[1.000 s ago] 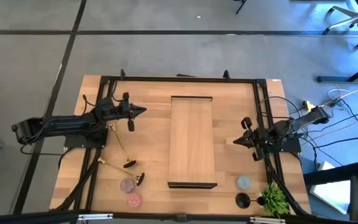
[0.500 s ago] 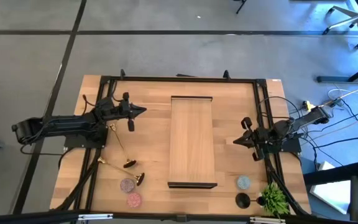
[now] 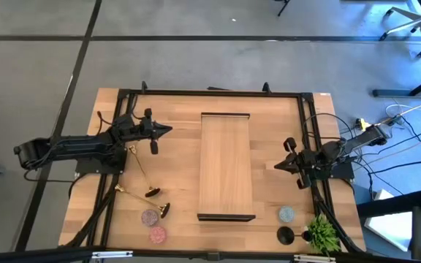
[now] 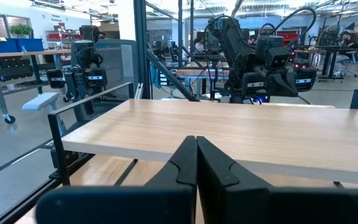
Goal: Pick & Place candle stick holders
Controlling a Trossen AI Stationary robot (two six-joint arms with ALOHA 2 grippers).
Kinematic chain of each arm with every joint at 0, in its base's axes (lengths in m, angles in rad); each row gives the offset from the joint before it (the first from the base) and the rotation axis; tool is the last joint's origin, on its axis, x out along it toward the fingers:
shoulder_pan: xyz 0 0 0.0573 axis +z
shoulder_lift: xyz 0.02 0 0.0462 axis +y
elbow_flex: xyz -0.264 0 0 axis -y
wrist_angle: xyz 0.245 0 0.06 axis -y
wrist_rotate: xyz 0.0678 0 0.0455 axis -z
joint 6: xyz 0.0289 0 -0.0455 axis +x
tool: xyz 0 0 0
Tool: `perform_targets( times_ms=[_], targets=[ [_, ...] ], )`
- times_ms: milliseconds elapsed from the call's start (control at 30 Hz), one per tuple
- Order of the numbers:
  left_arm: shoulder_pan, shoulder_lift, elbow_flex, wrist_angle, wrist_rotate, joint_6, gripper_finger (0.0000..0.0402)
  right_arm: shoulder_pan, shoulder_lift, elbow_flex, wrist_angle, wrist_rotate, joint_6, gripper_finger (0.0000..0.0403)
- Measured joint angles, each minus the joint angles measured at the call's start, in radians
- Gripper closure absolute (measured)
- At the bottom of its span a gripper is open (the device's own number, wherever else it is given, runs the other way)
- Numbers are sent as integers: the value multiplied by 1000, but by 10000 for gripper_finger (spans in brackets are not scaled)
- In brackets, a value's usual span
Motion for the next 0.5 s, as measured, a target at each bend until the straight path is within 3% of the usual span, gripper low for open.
perform_targets(
  times_ms=[500],
  targets=[
    [0,0,0,0,0,0,395,-1,0,0,0,17,-5,402]
  ],
)
